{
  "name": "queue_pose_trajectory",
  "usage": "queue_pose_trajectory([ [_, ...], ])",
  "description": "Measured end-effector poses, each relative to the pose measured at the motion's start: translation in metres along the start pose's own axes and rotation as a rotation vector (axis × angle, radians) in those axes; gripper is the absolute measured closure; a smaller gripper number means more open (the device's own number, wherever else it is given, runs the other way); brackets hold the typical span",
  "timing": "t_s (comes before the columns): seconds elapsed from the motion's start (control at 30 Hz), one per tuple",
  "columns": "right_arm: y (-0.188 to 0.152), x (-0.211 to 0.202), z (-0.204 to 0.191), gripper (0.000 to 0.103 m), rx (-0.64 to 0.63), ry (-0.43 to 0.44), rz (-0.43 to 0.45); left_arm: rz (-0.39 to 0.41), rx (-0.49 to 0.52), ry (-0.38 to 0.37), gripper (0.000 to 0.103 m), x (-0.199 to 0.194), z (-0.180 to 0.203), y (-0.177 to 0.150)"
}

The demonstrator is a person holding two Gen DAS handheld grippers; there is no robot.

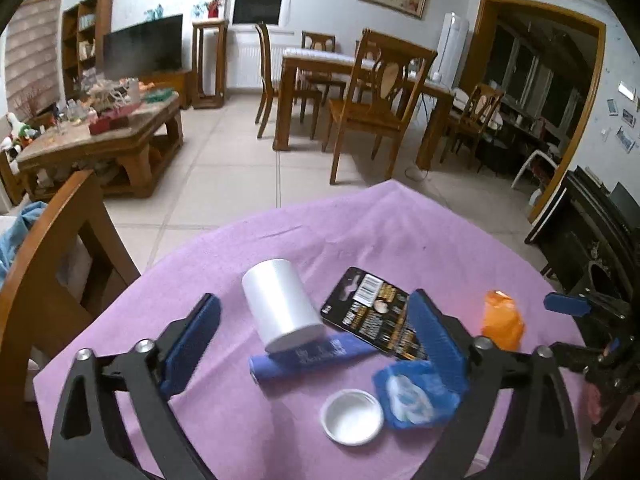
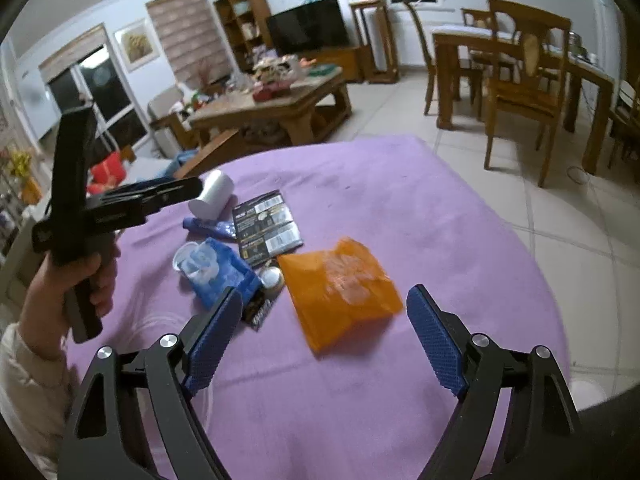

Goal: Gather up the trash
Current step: 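Grasp the white paper roll with the left tool while the right tool grasps the orange snack bag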

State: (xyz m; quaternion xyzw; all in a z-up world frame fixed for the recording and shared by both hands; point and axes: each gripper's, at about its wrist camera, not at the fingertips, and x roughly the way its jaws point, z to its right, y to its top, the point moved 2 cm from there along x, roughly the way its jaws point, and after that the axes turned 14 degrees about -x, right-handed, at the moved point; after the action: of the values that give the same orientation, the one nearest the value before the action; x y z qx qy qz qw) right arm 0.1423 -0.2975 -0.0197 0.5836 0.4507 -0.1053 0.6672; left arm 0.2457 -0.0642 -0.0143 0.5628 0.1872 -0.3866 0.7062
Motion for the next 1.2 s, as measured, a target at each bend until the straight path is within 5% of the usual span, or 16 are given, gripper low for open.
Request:
queue_pose_trajectory([
  [0.13,0.001,0.025,0.0,0.021,-0.057,-0.013,-0.055,-0.068,-0.023,-0.008,0.035,0.019,-0.016,0.0],
  [0.3,-0.008,0.05,0.01,0.039,-0.04,0.001,-0.121,-0.11,-0.026,-0.026,0.062,0.028,-0.028,-0.008],
  [0.67,-0.02,0.026,0.025,0.065,0.02,0.013,-0.047,-0.035,-0.023,-0.063,0.064,0.002,-0.019,-0.014],
  [0.97,-0.037,-0.057,0.029,0.065,0.122,0.069,0.145,0.101,0.021,-0.197,0.064,-0.066,0.033,-0.03],
  [1.2,-0.066,-0.134,0.045,0.065,0.175,0.028,0.274,0.115,0.109,-0.294,0.064,-0.09,0.107,-0.059],
])
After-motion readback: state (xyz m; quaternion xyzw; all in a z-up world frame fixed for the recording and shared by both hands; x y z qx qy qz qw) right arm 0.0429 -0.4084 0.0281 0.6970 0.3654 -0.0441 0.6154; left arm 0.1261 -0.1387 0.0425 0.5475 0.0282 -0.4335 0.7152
